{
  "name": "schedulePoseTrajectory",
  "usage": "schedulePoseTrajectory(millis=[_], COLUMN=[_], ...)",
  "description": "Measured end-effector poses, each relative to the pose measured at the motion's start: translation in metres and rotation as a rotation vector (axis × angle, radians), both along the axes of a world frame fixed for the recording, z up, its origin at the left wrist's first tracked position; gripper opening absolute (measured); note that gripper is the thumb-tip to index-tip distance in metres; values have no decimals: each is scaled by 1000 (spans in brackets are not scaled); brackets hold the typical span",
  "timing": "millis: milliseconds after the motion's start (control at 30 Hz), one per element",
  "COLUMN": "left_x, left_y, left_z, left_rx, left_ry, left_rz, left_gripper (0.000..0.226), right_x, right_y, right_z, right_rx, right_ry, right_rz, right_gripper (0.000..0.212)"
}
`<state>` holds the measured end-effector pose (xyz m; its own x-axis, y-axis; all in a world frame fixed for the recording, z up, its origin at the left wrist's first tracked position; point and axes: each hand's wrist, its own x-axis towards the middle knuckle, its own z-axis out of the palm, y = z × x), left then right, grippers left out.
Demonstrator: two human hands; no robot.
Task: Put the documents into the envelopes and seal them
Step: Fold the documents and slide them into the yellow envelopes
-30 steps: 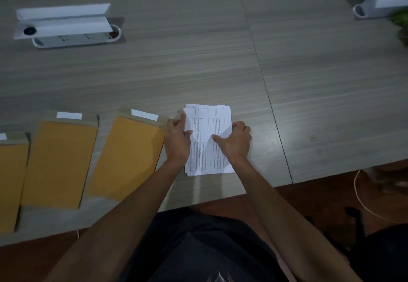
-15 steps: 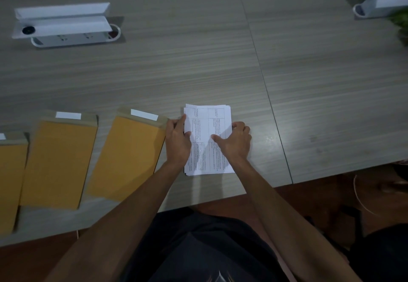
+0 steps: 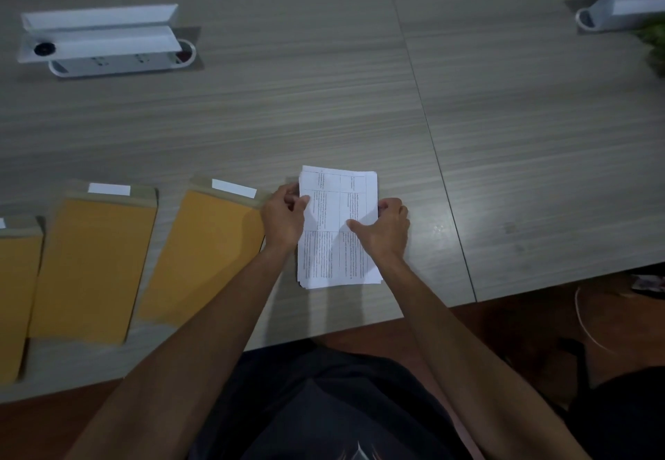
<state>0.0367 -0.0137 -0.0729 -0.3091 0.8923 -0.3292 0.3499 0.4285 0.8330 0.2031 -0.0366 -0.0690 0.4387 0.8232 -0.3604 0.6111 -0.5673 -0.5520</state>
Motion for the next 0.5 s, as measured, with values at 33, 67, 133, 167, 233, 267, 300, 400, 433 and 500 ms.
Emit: schedulePoseTrajectory(millis=[33,67,133,167,233,267,300,400,433,500], left_x=[-2,-4,-6,-6,-7,-8,-9,-11,-12,-13], left_y=[1,2,3,3,6,7,8,12,13,14], left_z=[-2,-4,-7,-7,-4,-4,-3,0,-1,1], left_rx=[-30,-52,-90,-107,-124,-129,-136,-156,-163,-175], left_ry=[-18,-41,-96,-111,-114,-115,-117,-138,-149,-167], left_rz=[-10,-19,-15,-8,2,2,-2,-23,-27,-36], left_gripper=[17,12,12,13,19,23,24,25,26,26], right_x=[1,3,6,7,9,11,12,15,16,15], right_y=[1,2,3,4,5,6,7,10,11,12], right_z=[0,1,3,5,10,12,14,17,18,19], right_rx=[14,26,41,48,56,58,54,31,23,30], right_ry=[47,103,193,218,254,274,292,333,339,323], right_rz=[-28,-59,-101,-107,-117,-124,-129,-125,-122,-119], right_gripper=[61,58,54,51,48,47,46,46,47,48])
